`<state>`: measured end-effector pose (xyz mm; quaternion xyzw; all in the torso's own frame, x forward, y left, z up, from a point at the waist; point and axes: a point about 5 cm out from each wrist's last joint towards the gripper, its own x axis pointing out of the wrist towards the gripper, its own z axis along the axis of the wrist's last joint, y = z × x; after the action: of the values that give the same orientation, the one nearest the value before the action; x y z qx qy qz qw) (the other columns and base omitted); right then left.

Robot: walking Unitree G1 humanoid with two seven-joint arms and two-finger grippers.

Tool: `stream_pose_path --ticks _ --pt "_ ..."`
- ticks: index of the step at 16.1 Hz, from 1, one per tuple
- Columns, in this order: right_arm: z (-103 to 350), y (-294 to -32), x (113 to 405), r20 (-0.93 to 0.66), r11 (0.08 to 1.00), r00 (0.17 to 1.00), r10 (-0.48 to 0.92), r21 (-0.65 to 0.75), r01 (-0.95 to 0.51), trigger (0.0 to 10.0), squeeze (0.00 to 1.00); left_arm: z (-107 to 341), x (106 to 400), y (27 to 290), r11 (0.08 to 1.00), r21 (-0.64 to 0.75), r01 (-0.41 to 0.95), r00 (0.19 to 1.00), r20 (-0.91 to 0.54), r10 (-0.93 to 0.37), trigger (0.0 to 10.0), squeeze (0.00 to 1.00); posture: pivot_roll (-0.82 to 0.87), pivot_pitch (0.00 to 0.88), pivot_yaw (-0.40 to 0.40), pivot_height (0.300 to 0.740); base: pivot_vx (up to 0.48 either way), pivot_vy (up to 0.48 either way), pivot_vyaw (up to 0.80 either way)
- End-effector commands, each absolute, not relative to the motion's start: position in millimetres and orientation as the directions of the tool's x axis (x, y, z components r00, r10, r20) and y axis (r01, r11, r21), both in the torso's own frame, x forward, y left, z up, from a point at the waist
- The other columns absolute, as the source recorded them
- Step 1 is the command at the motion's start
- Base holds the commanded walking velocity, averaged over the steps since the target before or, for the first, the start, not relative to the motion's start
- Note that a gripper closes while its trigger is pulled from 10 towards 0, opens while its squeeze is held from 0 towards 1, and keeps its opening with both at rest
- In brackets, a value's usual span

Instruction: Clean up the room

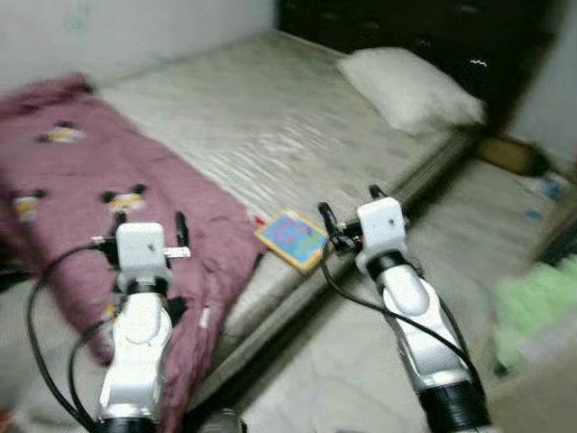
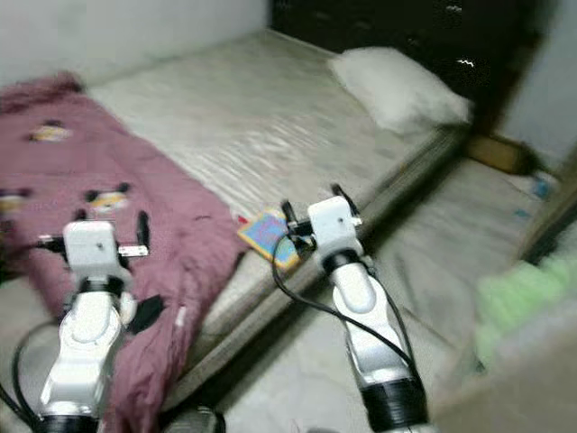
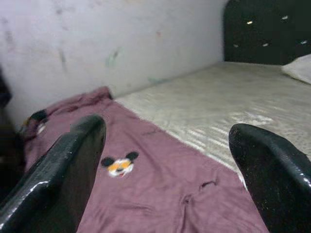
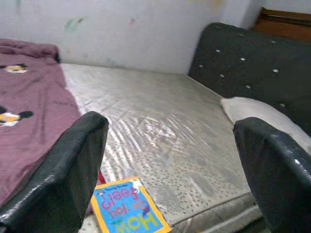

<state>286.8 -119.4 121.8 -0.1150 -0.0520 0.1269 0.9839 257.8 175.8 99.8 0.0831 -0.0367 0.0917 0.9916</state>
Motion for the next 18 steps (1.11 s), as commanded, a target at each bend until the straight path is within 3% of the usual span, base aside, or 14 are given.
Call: stream_pose_path --ticks 1,3,7,18 --pt "123.0 -120.7 287.9 0.078 0.943 0.963 0.259 -0.236 -0.235 10.0 0.0 100.9 258.0 175.7 0.968 0.173 -0.183 0.981 0.094 0.169 10.0 0.0 -0.04 0.0 -0.028 0.74 0.0 0.0 0.8" --pt "123.1 -120.9 287.9 0.079 0.943 0.963 0.259 -0.234 -0.235 10.0 0.0 100.7 257.9 175.6 0.968 0.172 -0.184 0.981 0.093 0.17 10.0 0.0 -0.04 0.0 -0.028 0.74 0.0 0.0 0.8" --pt "122.9 -121.5 288.4 0.077 0.944 0.963 0.257 -0.233 -0.233 10.0 0.0 100.6 258.1 175.5 0.968 0.171 -0.183 0.981 0.092 0.169 10.0 0.0 -0.04 0.0 -0.027 0.74 0.0 0.0 0.0" --pt "123.3 -121.5 290.4 0.082 0.945 0.964 0.255 -0.235 -0.23 10.0 0.0 100.5 260.6 175.1 0.968 0.177 -0.176 0.982 0.095 0.162 10.0 0.0 -0.04 0.0 -0.025 0.74 0.0 0.0 0.8"
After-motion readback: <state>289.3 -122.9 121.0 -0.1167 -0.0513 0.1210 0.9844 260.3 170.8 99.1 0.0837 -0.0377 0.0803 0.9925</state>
